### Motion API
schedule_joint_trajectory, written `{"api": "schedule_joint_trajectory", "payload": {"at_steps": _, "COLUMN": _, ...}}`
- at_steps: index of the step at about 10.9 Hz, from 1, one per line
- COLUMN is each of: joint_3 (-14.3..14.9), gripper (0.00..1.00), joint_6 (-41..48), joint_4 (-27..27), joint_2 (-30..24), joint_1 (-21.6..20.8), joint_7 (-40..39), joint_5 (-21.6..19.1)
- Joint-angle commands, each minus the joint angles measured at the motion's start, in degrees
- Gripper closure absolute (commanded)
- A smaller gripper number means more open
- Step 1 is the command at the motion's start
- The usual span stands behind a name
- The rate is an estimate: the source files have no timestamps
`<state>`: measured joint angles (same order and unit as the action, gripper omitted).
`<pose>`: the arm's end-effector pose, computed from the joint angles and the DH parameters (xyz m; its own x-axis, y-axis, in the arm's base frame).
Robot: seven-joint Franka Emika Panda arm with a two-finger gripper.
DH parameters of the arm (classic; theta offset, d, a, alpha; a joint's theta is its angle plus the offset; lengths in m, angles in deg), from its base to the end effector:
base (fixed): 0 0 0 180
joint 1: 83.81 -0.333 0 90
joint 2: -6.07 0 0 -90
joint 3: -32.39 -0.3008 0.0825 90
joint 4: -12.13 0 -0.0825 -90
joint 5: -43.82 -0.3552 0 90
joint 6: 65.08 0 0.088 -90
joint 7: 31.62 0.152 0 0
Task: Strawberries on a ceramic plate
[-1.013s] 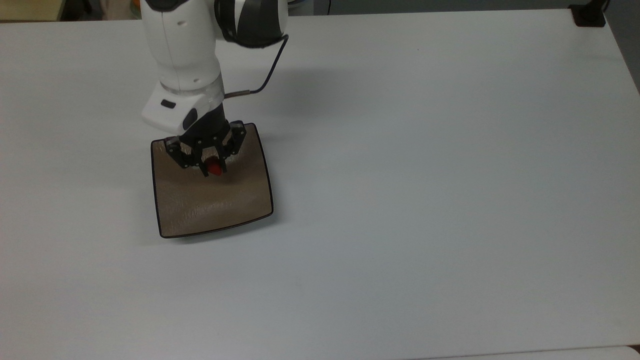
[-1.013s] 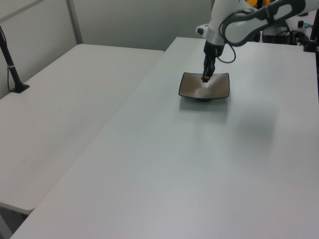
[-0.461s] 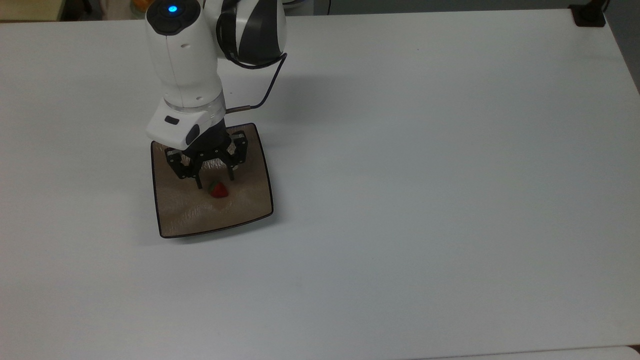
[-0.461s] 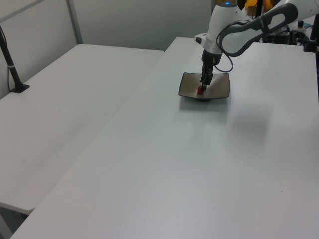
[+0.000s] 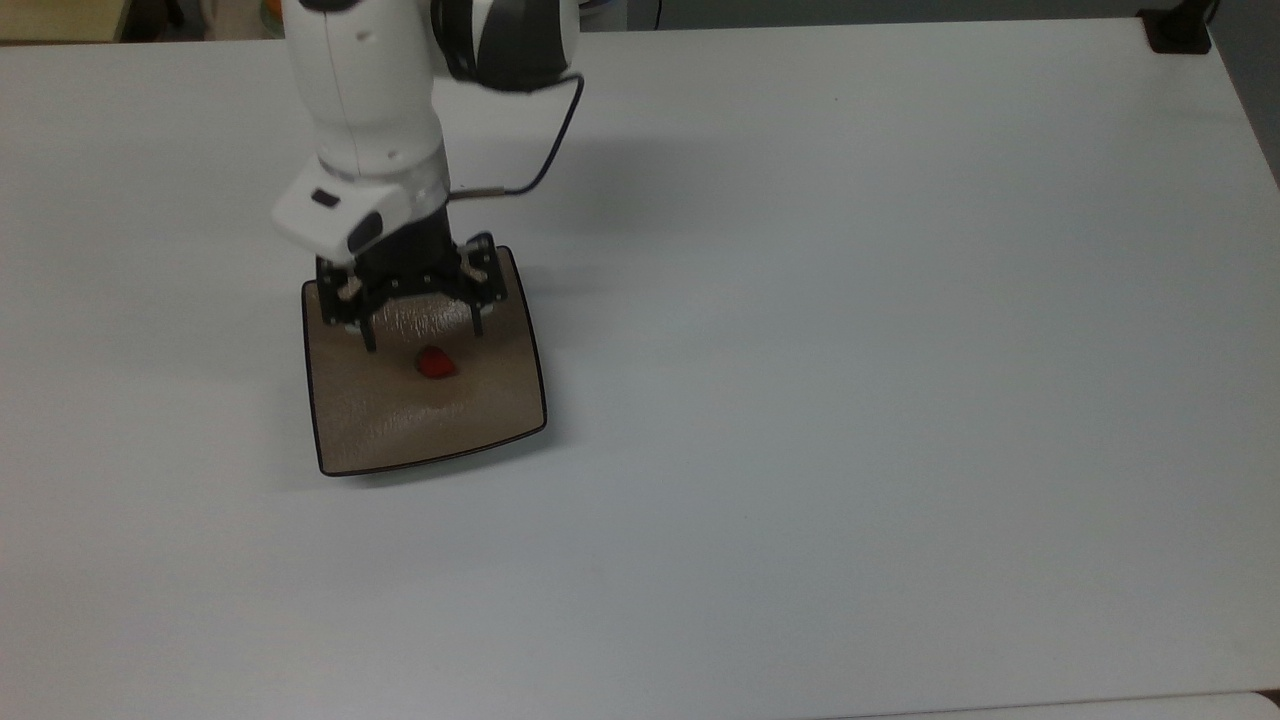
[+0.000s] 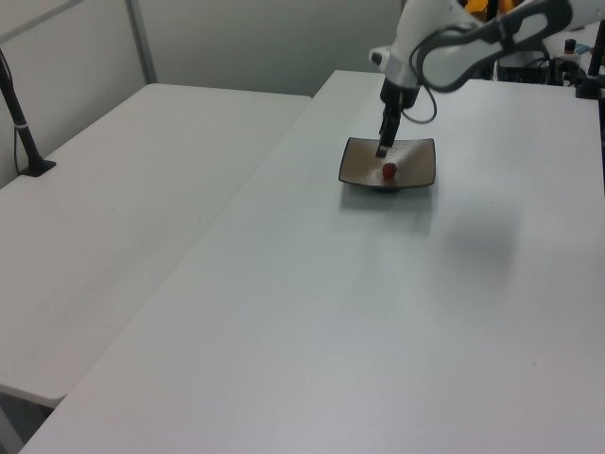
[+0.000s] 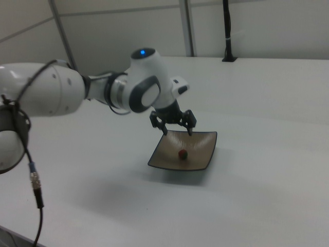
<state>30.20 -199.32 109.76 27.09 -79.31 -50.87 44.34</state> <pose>0.6611 -0.0292 0.3637 0.9212 0.2930 0.2559 0.2809 -0.9561 0.0833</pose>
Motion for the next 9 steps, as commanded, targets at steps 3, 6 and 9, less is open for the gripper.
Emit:
{"api": "schedule_joint_trajectory", "payload": {"at_steps": 3, "joint_3": 0.52, "gripper": 0.00, "joint_6": 24.61, "joint_4": 0.80, "joint_2": -17.48, "joint_1": -0.63, "joint_7": 14.37, "joint_5": -0.70}}
{"api": "schedule_joint_trajectory", "payload": {"at_steps": 6, "joint_3": 0.52, "gripper": 0.00, "joint_6": 32.52, "joint_4": 0.28, "joint_2": -22.59, "joint_1": -3.78, "joint_7": 20.03, "joint_5": -0.70}}
{"api": "schedule_joint_trajectory", "payload": {"at_steps": 9, "joint_3": 5.43, "gripper": 0.00, "joint_6": 38.17, "joint_4": 0.28, "joint_2": -25.33, "joint_1": -11.50, "joint_7": 22.31, "joint_5": -0.78}}
